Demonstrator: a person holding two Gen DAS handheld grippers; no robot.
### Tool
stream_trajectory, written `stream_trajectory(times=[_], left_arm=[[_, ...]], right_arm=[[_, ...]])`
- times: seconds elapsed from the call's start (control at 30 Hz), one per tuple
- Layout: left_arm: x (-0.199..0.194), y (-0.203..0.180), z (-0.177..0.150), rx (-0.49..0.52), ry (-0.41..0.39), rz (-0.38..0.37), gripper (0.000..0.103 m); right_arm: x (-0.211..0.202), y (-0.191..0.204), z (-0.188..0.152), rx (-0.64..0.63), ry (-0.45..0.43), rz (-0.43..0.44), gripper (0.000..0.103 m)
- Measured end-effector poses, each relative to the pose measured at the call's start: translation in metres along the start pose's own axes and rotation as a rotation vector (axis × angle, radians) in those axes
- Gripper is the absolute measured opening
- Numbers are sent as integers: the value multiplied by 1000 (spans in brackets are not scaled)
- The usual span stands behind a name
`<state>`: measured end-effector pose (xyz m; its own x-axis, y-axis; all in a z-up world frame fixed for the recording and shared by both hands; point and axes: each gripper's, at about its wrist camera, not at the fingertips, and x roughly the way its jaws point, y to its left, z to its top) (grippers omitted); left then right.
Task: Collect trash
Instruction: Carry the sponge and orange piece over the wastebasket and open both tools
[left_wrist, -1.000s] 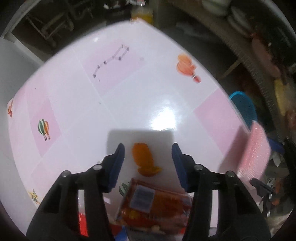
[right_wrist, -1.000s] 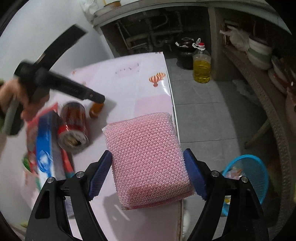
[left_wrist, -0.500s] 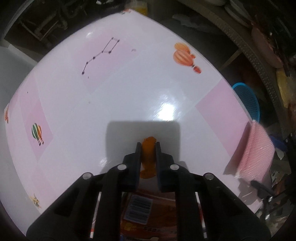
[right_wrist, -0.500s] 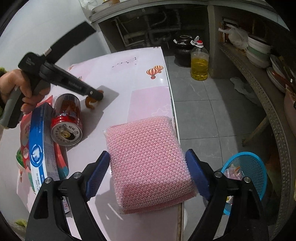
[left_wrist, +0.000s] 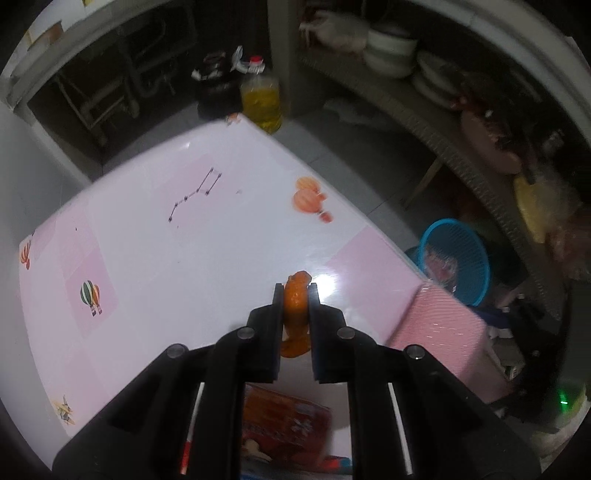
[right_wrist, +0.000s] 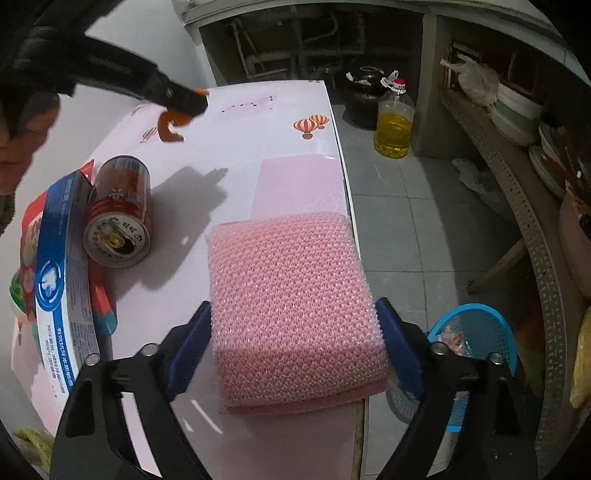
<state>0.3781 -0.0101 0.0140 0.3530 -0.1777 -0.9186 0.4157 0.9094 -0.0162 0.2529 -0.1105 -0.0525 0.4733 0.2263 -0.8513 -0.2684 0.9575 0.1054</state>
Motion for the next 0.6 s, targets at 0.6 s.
stream_trajectory(times=[0.6], left_arm=[[-78, -81, -11, 88, -179, -129, 10]], right_arm=[[-71, -46, -31, 185, -148, 2, 80]])
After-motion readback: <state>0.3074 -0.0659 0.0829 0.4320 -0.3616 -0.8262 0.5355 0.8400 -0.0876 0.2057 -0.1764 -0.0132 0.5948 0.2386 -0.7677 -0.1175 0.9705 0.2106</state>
